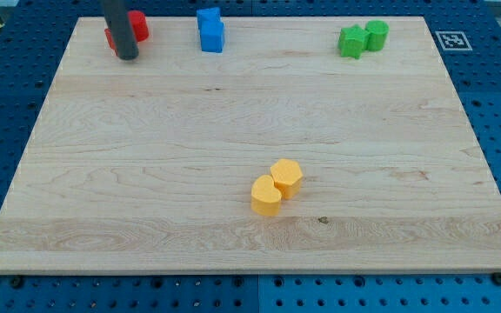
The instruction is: Move the blue triangle to the red circle
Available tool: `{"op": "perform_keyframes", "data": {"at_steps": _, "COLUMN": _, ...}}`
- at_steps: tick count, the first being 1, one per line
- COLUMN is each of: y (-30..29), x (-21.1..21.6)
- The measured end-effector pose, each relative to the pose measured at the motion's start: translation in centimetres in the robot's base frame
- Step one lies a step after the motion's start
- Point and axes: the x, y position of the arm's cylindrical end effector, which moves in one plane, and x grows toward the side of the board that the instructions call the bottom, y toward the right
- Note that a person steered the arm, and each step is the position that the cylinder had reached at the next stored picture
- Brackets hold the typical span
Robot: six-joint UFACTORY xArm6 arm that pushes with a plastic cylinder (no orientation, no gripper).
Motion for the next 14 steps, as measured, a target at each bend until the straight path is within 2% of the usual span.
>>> {"op": "perform_keyframes", "data": {"at_steps": 2, "y": 13.9, "x": 6.8}}
{"op": "perform_keyframes", "data": {"at_steps": 3, "y": 18.3, "x": 7.0}}
{"op": "perform_keyframes", "data": {"at_steps": 4, "y": 20.7, "x": 5.3}}
{"op": "perform_keyframes", "data": {"at_steps": 8, "y": 20.8, "x": -4.9}}
{"op": "perform_keyframes", "data": {"at_steps": 9, "y": 18.4, "x": -7.3}}
{"op": "perform_keyframes", "data": {"at_steps": 11, "y": 8.5, "x": -7.4}}
{"op": "perform_keyframes", "data": {"at_steps": 13, "y": 5.6, "x": -7.4}}
{"op": "perform_keyframes", "data": {"at_steps": 14, "y": 6.8, "x": -7.4}}
